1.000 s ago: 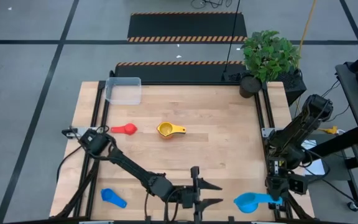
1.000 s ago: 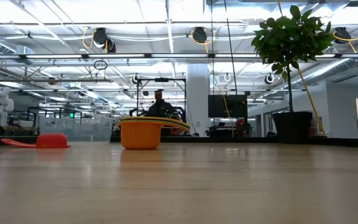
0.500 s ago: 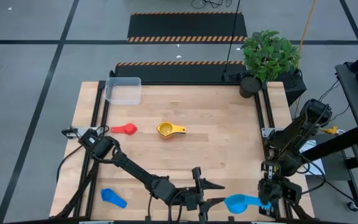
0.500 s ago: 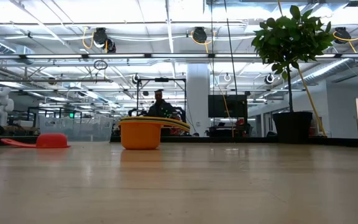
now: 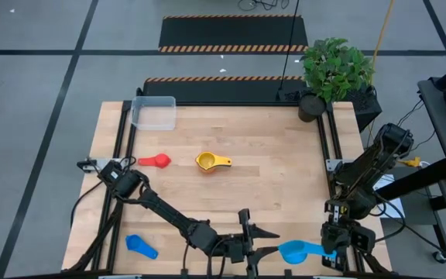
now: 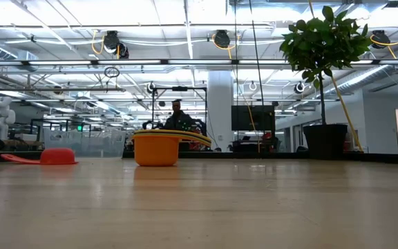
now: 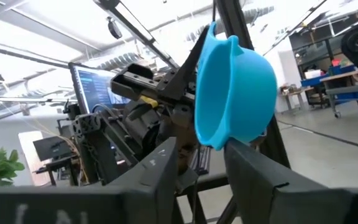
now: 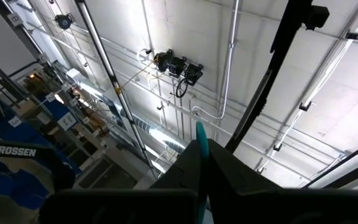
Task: Nest measuring cups in basket
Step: Stack the light blue measuring cup on top of the yellow measuring cup
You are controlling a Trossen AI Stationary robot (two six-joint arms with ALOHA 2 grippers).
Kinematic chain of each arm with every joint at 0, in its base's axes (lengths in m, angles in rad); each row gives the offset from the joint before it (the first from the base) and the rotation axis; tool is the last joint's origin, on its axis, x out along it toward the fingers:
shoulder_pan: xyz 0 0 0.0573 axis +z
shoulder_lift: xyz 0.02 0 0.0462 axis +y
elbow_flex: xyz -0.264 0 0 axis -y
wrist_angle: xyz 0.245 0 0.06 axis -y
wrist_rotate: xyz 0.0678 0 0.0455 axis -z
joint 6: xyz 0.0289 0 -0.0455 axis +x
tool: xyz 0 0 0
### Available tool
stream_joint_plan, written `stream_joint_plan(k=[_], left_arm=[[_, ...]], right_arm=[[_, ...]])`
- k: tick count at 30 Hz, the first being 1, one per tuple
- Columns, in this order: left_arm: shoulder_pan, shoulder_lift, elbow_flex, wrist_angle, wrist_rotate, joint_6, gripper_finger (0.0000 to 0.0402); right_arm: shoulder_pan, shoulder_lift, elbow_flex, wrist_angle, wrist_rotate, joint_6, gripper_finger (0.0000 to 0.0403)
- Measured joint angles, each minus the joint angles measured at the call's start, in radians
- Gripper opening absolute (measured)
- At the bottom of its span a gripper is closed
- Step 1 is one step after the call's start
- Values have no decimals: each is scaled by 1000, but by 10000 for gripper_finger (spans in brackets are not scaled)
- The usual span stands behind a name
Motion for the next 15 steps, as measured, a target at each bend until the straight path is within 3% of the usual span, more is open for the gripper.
stream_joint_plan(k=[9,15], left_arm=[[-2,0,0,-1,72,3,41],[-3,0,0,-2,72,7,7]], right_arm=[[0,0,-1,0,0,0,0],[0,-2,-1,3,38,1,0]])
